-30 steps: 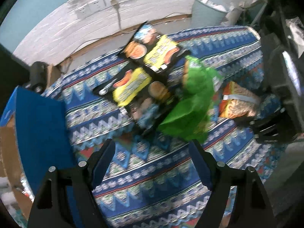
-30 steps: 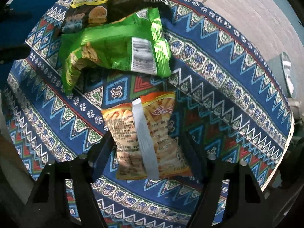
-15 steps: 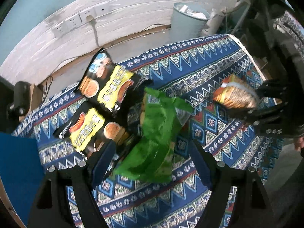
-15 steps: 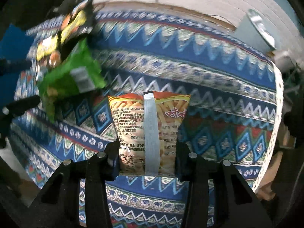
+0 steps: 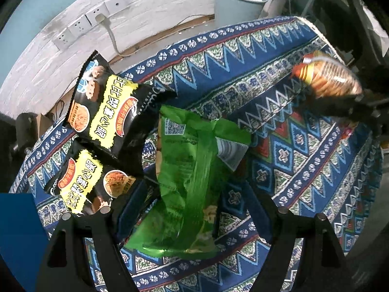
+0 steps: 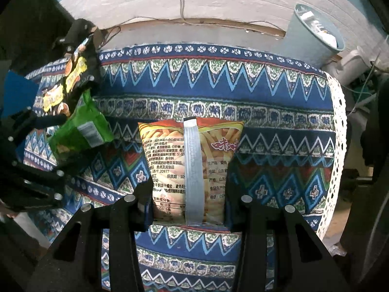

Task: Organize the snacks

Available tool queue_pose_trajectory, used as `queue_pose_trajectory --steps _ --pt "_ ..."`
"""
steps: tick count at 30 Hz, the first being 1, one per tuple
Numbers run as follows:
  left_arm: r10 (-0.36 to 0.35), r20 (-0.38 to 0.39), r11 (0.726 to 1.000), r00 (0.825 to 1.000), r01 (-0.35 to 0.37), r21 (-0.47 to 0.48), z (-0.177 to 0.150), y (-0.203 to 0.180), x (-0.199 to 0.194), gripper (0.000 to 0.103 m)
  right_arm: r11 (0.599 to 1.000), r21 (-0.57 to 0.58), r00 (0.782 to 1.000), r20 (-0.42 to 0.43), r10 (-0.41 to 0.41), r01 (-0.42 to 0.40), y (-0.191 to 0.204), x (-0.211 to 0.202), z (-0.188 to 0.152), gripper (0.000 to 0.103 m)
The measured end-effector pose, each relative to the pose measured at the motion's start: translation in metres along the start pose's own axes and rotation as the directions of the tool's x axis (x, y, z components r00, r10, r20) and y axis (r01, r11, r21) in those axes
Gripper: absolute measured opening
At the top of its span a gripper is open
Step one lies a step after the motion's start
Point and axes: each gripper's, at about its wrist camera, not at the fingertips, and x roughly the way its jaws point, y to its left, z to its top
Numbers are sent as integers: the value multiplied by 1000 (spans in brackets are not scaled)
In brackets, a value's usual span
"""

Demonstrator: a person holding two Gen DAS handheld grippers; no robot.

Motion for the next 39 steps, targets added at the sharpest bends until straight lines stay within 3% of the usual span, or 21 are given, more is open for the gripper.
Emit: queue_pose_trajectory --steps 1,3,5,13,25,39 --pt "5 1 1000 1000 -5 2 -1 0 2 80 1000 0 1000 2 4 -4 2 0 0 42" --pt "15 1 1000 1000 -15 7 -3 -1 4 70 1000 -4 1000 5 8 -8 3 -1 6 42" --pt "29 -4 999 1000 -29 13 -6 -1 7 49 1000 -8 1000 6 12 -12 3 -1 8 42" --pt "77 48 997 996 -78 23 -18 -6 -11 37 999 -31 1000 15 -8 8 18 -5 8 42" --pt "82 104 997 991 -83 2 -34 -9 -62 36 997 -74 997 75 -15 21 46 -33 16 42" --pt "117 215 992 970 -102 -76 -59 22 -139 36 983 -184 981 189 34 1 119 -95 11 42"
